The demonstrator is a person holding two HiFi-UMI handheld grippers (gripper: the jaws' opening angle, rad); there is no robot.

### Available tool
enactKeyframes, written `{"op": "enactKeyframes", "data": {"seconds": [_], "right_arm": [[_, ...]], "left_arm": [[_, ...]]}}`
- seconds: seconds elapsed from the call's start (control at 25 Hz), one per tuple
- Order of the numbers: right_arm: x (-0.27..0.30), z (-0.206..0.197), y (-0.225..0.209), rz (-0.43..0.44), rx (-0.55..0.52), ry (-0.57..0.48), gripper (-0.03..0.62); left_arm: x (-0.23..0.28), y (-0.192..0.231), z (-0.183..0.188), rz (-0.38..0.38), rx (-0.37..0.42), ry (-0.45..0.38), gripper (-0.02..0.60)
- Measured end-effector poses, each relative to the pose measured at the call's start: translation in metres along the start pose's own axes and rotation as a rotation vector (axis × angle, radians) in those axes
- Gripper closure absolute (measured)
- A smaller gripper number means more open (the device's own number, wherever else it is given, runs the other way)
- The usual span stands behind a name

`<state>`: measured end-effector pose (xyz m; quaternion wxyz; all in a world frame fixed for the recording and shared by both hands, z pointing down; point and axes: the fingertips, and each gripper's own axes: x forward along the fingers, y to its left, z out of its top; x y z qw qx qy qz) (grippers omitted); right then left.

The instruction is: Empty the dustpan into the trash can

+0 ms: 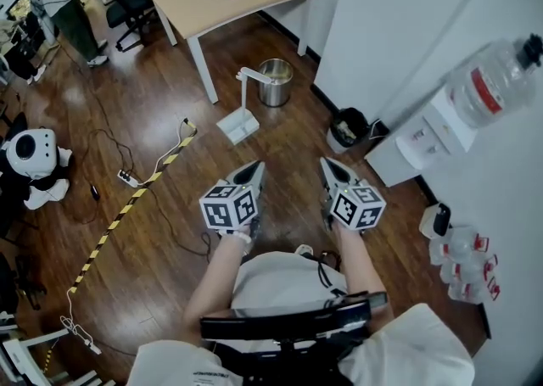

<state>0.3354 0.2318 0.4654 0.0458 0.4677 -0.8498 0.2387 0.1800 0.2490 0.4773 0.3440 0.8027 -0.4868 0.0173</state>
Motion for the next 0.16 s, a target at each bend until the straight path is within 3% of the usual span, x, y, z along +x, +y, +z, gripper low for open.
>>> {"op": "enactKeyframes", "data": {"seconds": [0.16], "right_arm": [[0.0021, 0.0027, 0.0051, 0.005, -0.017, 0.000, 0.595]], "left_arm": [[-0.0011, 0.0001, 0.0024, 0.001, 0.008, 0.000, 0.592]]}}
